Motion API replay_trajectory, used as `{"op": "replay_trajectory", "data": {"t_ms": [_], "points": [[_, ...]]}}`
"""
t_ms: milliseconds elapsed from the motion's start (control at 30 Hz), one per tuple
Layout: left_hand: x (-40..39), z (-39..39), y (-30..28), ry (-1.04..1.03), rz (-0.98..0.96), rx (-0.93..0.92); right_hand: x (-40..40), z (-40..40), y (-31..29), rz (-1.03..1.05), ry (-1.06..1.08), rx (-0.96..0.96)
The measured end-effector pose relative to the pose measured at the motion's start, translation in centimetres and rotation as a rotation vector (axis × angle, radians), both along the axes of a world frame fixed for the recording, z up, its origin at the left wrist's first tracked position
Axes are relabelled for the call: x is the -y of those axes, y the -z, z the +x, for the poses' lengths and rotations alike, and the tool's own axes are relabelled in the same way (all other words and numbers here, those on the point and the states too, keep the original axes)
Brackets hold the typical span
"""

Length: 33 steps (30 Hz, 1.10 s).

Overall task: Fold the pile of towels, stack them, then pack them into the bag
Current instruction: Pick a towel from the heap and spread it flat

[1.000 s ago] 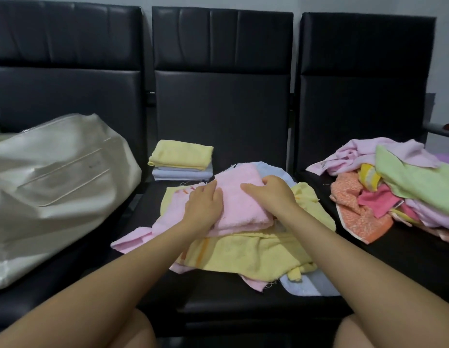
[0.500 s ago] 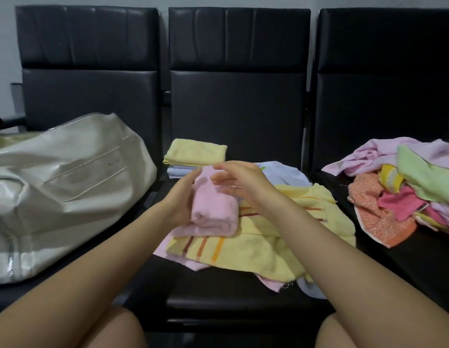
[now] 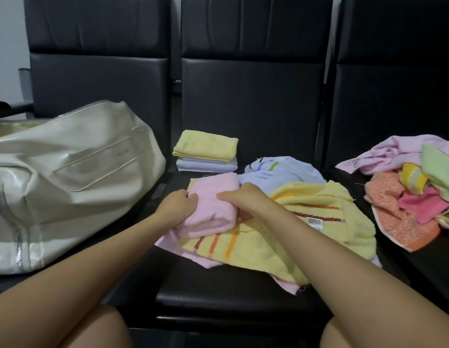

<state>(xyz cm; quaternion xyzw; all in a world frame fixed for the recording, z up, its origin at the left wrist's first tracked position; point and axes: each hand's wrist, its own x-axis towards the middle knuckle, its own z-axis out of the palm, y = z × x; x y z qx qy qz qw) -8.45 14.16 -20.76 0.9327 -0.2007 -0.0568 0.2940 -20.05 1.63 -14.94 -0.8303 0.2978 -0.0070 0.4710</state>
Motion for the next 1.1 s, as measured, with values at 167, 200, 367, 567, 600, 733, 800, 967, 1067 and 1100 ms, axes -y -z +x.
{"op": "replay_trajectory", "data": {"t_ms": [167,200,367,567,600,733,800,967,1067,1100], "points": [[-0.2,0.0,0.7,-0.002,-0.044,0.041,-0.4,0.4,0.9,0.162,0.012,0.033],[-0.2,0.0,0.8,-0.006,-0.047,0.046,-0.4,0.4,1.0,0.162,0.014,0.032],[-0.5,-0.4,0.7,-0.01,-0.101,0.043,-0.8,1.0,1.7,0.19,0.047,0.03],[-1.0,-2.6,-1.8,0.09,-0.342,0.077,-0.5,-0.6,1.4,0.697,0.043,0.311],[-0.8,-3.4,-2.6,0.098,-0.403,0.069,-0.2,-1.0,0.6,0.757,0.039,0.351],[0.5,-5.0,-4.5,0.12,-0.555,-0.239,1.1,-2.5,-2.1,0.907,-0.005,0.49],[0.9,-5.3,-4.6,0.13,-0.695,-0.521,1.6,-3.0,-2.6,0.928,-0.021,0.502],[1.2,-4.1,-3.1,0.19,-0.659,-0.614,1.8,-3.9,-2.2,0.713,-0.008,0.391],[1.4,-4.5,-4.2,0.177,-0.737,-0.55,2.3,-4.0,-2.0,0.601,-0.011,0.41],[1.5,-4.7,-4.8,0.183,-0.775,-0.53,2.5,-4.1,-2.2,0.602,-0.017,0.431]]}}
